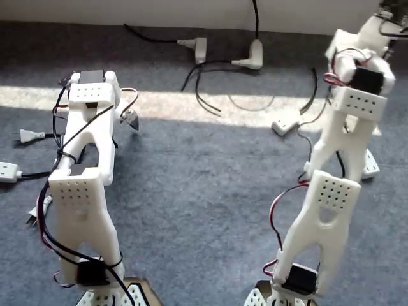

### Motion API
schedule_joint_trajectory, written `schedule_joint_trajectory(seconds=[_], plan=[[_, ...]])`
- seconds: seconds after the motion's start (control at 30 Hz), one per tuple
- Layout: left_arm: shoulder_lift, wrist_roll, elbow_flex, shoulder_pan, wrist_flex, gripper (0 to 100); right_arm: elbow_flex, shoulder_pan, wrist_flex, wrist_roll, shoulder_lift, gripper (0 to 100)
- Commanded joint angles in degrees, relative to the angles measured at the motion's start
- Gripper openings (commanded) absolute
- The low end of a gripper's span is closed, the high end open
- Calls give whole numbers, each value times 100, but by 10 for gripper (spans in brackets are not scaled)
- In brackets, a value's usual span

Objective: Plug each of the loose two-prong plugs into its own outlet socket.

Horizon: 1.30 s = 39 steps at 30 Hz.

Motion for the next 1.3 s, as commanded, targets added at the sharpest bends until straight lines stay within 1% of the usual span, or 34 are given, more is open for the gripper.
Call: schedule_joint_trajectory(seconds=[0.0,0.1,0.23,0.33,0.37,0.47,0.53,0.73,0.8,0.9,1.13,1.27], plan=[[-48,0,-215,145,9,266,435,743,330,501,-690,314],[-48,0,-215,145,9,266,1007,1077,875,1785,-831,314],[-48,0,-215,145,9,266,1314,1297,2246,3613,-840,314],[-48,0,-215,145,9,266,1367,1297,3248,4651,-813,314],[-48,9,-215,145,9,266,1385,1288,3310,4809,-813,314],[-48,9,-198,145,18,266,1490,1226,3275,4870,-813,314],[-48,9,-189,145,44,266,1771,1103,3284,5073,-813,314],[-48,9,-189,127,9,266,3538,919,3284,6400,-848,314],[-48,9,-198,145,9,266,4013,945,3266,6699,-857,314],[-48,9,-198,145,9,266,4092,1015,3204,6769,-804,313],[-48,9,-198,145,9,266,4092,1429,2202,6796,-848,313],[-48,9,-198,145,9,266,4092,1622,2009,6804,-848,313]])
